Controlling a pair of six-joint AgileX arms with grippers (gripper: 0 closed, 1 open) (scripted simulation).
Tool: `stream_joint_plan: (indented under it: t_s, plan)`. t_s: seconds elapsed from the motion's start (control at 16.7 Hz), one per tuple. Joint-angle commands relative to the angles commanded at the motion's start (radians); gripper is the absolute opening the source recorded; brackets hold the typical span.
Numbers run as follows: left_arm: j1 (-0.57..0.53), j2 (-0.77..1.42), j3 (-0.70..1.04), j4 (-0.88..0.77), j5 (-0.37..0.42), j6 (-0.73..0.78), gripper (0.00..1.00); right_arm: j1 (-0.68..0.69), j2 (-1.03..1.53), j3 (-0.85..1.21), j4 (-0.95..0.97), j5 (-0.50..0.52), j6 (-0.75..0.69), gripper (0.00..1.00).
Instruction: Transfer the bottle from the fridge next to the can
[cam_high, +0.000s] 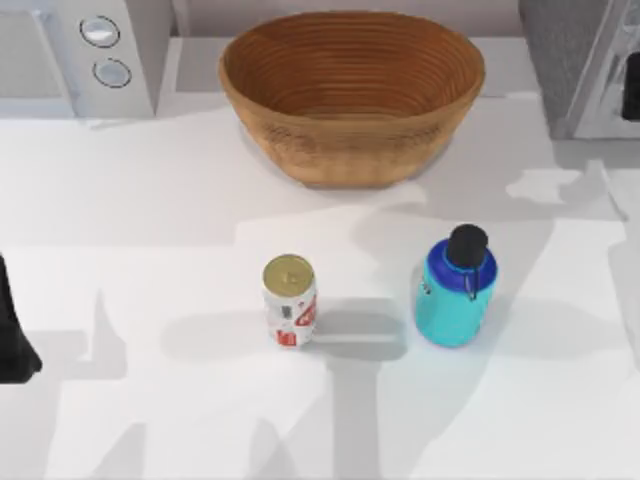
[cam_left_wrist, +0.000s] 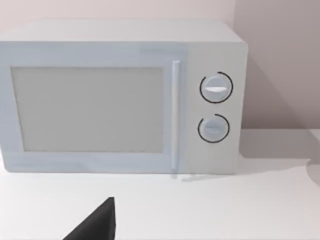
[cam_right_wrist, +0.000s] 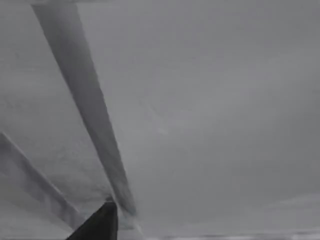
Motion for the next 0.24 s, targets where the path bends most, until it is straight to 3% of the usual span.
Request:
stream_joint_plan:
  t_s: [0.24]
  plan:
    - [0.0, 0.0, 0.0, 0.0, 0.0, 0.0, 1.0, 0.0, 0.059, 0.074, -0.019, 0.004, -0.001, 1.0]
